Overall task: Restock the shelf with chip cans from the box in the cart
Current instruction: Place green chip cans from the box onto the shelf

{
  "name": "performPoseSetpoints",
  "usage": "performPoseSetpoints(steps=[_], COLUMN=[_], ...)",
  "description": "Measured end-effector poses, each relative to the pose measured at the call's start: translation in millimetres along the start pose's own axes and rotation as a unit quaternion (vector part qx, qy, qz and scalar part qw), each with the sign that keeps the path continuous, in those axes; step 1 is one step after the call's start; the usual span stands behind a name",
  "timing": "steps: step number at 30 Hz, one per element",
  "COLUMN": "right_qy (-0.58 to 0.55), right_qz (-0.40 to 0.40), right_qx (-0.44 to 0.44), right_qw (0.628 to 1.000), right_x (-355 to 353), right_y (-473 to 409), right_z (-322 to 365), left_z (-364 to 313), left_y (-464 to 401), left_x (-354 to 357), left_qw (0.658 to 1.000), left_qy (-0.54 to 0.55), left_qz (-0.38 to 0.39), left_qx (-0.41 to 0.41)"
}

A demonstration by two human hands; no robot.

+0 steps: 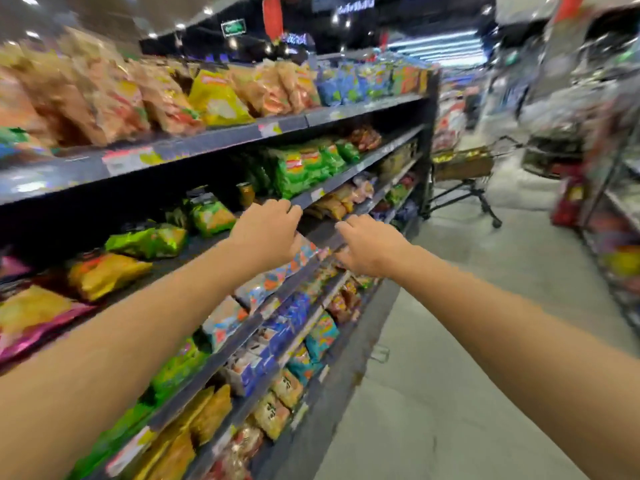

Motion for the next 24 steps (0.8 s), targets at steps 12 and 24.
performPoseSetpoints(steps=[12,24], right_qy=[0.006,0.023], right_qz=[0.029,0.009], right_qx=[0.155,0.239], right_qw=[0.987,0.971], right_x=[56,56], right_y=[-40,-224], right_z=[-245,-483], left_z=[-166,-205], left_y=[-252,-542], left_x=[46,120], left_qw=[0.984,0.963], left_qy=[0.095,0.174], left_qz=[-0.051,-0.069], left_qx=[0.138,0.193])
Point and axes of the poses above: each hand's wrist, its own y-axis away from the middle knuckle, its own x-axis out of the palm, z = x × y, the point moved 10 cm from there along -y, towards the middle knuckle, and after that the axes turned 5 degrees about -y, right-handed, at the moved point
